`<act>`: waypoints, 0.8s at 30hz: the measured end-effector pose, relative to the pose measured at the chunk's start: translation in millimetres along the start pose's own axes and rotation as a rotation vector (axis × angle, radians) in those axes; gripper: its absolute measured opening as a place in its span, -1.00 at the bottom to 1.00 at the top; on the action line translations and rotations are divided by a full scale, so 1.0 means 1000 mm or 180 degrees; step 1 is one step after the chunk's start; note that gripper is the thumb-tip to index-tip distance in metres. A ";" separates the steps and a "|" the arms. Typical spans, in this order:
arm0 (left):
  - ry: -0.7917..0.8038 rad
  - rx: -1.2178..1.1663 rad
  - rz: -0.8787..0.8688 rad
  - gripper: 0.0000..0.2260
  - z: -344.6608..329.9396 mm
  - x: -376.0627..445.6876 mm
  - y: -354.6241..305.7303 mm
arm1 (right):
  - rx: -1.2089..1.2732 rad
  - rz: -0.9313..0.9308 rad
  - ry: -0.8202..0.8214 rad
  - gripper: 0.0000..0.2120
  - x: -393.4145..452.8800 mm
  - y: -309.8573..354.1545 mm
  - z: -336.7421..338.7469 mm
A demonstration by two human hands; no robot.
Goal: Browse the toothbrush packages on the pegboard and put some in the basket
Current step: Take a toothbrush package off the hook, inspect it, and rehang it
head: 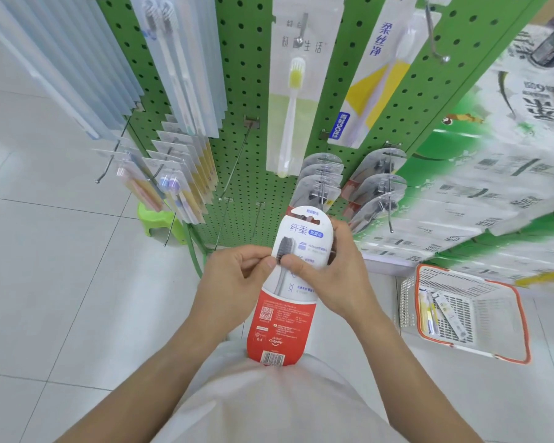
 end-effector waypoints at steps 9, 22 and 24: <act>-0.0073 -0.0075 -0.0085 -0.81 0.001 0.002 -0.002 | 0.0724 0.0089 0.0053 -0.67 -0.008 -0.004 -0.002; -0.0739 -0.0875 -0.0188 -0.81 0.022 0.004 -0.010 | 0.0528 -0.0066 0.1061 -0.52 -0.034 -0.019 -0.019; -0.0694 -0.0815 -0.0199 -0.81 0.021 0.005 -0.012 | 0.0592 -0.0036 0.1040 -0.67 -0.033 -0.017 -0.017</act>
Point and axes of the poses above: each hand's wrist, its own x-axis towards the middle knuckle, its own z-axis out of the back of the hand, y = z × x, the point moved 5 cm from there along x, towards the middle knuckle, and after that the axes turned 8 degrees about y, right-handed, at the moved point
